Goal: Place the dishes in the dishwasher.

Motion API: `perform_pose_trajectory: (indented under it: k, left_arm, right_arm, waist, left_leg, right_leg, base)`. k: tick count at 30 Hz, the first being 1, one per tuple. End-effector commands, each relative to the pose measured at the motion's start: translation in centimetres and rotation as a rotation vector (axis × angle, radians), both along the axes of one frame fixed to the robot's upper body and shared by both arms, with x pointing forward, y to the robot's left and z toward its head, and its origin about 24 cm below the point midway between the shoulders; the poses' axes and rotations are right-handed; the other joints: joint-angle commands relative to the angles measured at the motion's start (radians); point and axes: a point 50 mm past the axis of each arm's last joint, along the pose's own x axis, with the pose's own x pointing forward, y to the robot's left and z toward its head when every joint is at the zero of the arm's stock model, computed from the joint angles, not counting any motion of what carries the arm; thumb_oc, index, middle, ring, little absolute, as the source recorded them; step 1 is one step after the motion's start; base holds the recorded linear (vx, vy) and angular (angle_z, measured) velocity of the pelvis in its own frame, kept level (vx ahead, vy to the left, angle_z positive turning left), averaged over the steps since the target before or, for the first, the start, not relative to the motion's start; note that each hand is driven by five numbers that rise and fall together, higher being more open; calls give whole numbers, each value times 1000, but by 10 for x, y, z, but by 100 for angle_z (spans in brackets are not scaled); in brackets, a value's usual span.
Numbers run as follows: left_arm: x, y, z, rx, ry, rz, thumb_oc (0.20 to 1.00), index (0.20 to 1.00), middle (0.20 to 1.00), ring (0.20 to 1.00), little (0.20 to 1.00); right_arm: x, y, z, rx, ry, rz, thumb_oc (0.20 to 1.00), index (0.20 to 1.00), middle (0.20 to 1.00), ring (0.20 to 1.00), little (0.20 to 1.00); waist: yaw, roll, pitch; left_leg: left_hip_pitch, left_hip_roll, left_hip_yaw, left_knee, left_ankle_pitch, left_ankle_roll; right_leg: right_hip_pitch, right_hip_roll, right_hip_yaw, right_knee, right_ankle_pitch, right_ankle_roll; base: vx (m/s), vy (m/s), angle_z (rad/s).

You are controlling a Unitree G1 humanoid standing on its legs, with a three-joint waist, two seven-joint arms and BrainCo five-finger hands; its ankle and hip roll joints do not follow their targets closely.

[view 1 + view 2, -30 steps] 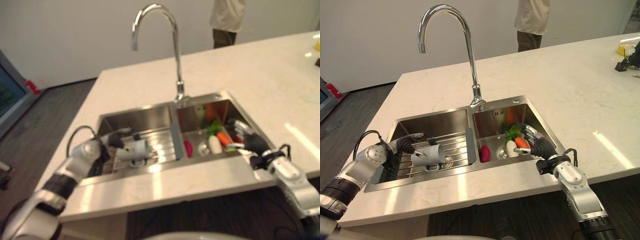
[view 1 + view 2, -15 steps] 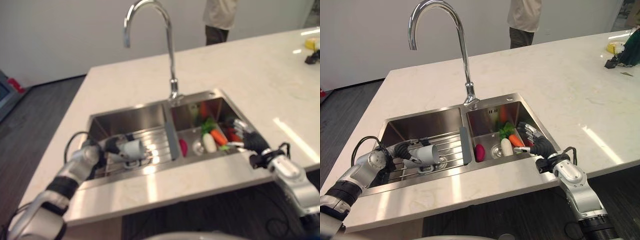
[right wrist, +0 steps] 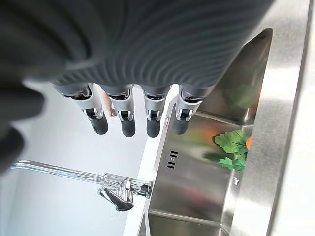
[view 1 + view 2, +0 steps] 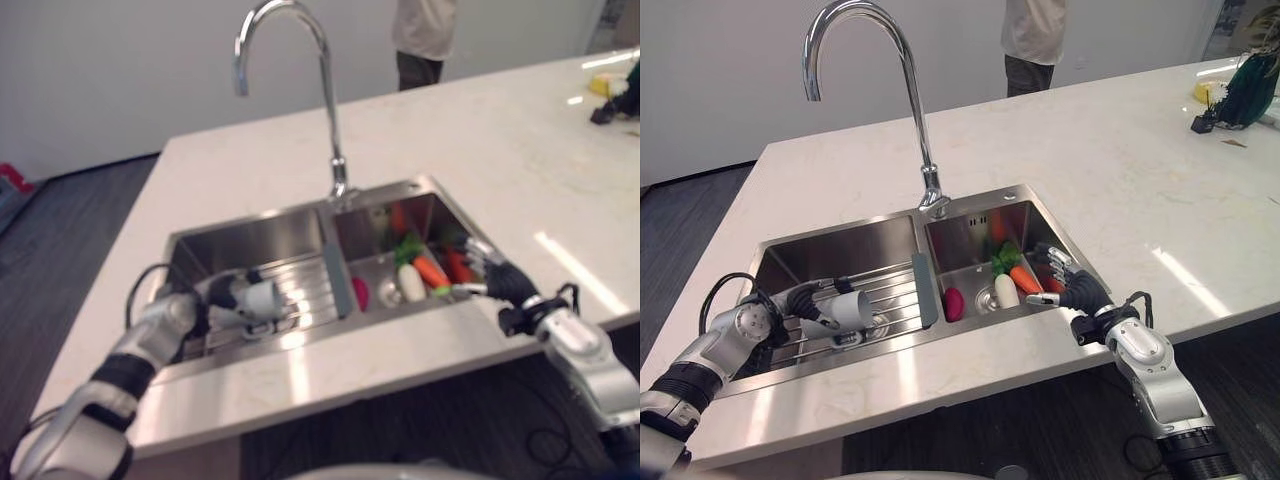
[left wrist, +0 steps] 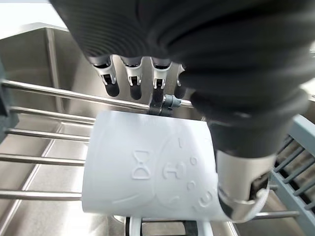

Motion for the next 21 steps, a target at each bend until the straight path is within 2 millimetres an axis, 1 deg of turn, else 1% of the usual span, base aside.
perform_pose_trajectory:
  k: [1,5,13,21]
  left_arm:
    - [16,4,22,37,-96,8,1000,1000,1000,1000,1000]
    - [13,6,17,45,-71,14,1000,1000,1000,1000,1000]
    - [8,15,9,57,-37,56,1000,1000,1000,1000,1000]
    - [1,18,-6,53,14,84,1000,1000,1000,1000,1000]
  right_arm:
    - [10,9,37,51,-185,55,1000,1000,1000,1000,1000]
    - [10,9,38,48,-189,58,1000,1000,1000,1000,1000]
    - [10,10,39,42,-193,63,1000,1000,1000,1000,1000]
    - [8,10,37,35,-185,68,1000,1000,1000,1000,1000]
  waist:
    - [0,-13,-17]
    - [0,-17,-14]
    - [0,-21,-20]
    - [-6,-19,-15]
  left_leg:
    - [-7,18,11,145,-161,21]
    - [-1,18,11,145,-168,23]
    - [-5,18,16,145,-161,23]
    - [4,20,22,145,-168,24]
  right_leg:
    - [64,-23,2,-108,74,75]
    - [70,-22,2,-108,69,76]
    - [63,-19,4,-108,76,75]
    - [69,-19,6,-108,71,77]
  base:
    - [0,0,0]
    - [4,6,-3]
    - [0,0,0]
    - [1,0,-5]
